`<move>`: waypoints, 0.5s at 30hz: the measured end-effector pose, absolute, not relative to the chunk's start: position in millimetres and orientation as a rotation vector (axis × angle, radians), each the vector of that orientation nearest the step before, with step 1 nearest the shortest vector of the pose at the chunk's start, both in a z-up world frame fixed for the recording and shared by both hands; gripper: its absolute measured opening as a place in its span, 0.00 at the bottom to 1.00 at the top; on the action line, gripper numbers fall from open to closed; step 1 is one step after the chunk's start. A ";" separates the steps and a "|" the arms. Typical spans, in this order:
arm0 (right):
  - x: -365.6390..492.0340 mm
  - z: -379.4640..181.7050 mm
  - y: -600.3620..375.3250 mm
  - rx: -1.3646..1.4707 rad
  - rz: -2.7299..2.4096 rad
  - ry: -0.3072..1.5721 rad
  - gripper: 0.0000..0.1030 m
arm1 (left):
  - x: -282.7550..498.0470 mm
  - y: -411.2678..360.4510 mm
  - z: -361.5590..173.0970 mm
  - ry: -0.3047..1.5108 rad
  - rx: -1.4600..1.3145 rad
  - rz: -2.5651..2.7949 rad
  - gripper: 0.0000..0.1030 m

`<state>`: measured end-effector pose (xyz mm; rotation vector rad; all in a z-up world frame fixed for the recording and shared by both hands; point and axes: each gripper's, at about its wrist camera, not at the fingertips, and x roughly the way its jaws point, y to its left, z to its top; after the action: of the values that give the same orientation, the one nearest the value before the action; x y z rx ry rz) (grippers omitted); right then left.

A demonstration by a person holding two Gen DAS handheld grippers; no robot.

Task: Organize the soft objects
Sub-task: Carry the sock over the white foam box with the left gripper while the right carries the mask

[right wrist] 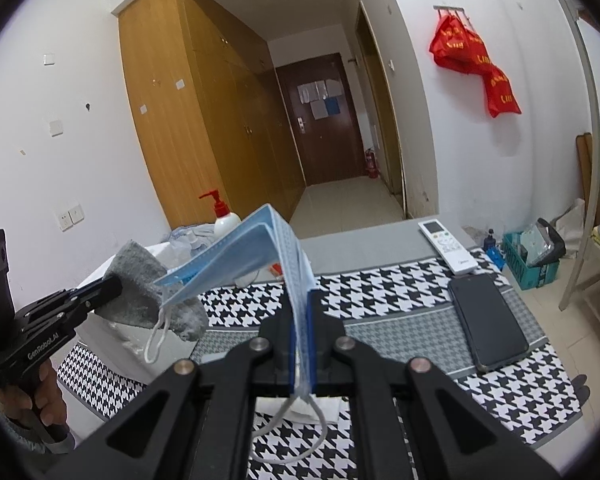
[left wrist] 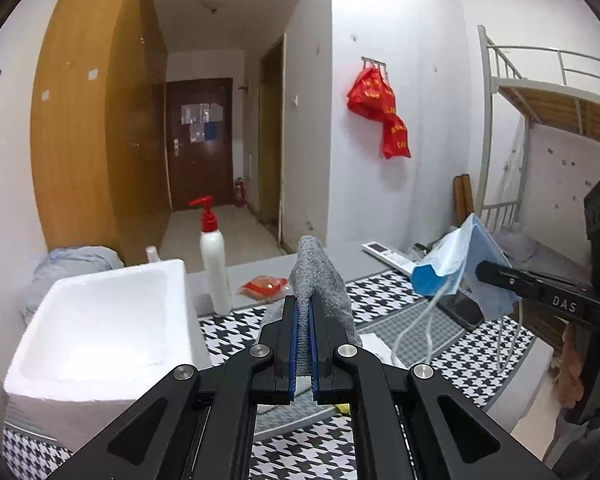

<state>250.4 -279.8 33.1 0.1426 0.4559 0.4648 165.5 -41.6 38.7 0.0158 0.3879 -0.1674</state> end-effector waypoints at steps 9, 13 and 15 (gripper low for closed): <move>243.3 44.1 -263.7 0.126 0.496 0.410 0.07 | 158.6 -19.4 56.3 0.341 -0.001 -0.115 0.05; 242.5 46.4 -256.9 0.126 0.506 0.400 0.07 | 153.5 -10.3 62.2 0.317 -0.002 -0.090 0.05; 242.2 47.6 -253.3 0.127 0.514 0.394 0.07 | 152.1 -3.8 64.9 0.308 -0.010 -0.076 0.05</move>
<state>242.2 -253.3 47.6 0.1273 0.3938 0.5141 152.1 -3.8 64.9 -0.0099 0.3085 -0.0755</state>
